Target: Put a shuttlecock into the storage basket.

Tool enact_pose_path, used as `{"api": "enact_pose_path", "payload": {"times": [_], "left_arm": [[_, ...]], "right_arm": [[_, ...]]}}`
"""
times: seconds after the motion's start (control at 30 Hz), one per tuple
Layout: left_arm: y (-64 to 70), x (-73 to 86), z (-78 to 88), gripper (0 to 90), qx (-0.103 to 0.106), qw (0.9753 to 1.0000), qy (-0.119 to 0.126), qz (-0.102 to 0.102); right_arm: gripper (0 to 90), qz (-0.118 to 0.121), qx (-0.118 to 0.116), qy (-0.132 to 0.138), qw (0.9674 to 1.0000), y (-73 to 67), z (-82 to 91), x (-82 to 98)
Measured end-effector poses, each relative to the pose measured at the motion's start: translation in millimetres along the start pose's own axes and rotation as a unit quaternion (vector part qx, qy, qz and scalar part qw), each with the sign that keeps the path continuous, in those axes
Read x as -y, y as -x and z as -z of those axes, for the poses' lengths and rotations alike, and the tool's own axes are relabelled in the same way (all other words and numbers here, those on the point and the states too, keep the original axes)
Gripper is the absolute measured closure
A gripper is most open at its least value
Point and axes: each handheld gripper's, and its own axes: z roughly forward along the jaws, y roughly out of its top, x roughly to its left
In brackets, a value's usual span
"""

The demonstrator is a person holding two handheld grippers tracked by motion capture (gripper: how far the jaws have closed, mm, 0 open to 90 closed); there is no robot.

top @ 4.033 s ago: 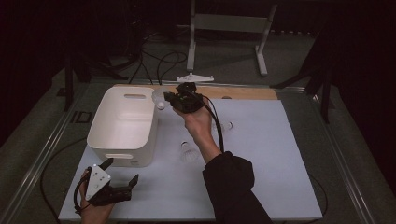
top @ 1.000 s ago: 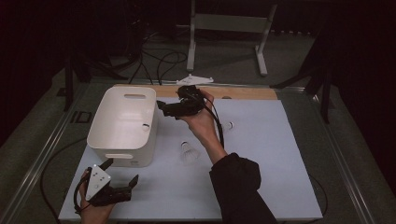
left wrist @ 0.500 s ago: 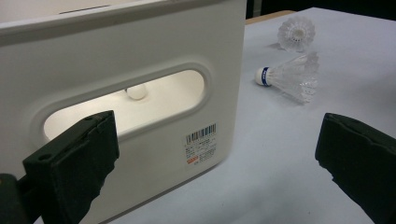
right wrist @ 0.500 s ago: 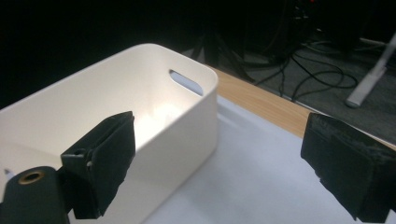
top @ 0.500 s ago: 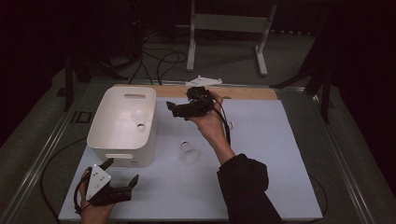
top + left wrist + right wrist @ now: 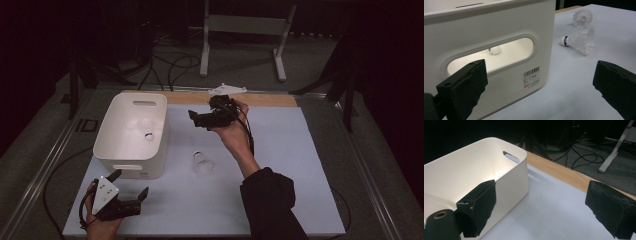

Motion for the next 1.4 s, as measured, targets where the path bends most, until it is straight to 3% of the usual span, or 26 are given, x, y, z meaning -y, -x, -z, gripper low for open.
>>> {"api": "enact_pose_path", "payload": {"times": [1.4], "left_arm": [[1.9, 0.3, -0.7, 0.3, 0.0, 1.0, -0.002, 0.001]], "right_arm": [[9.6, -0.008, 0.033, -0.004, 0.9994, 23.4, 10.7, 18.4]]}}
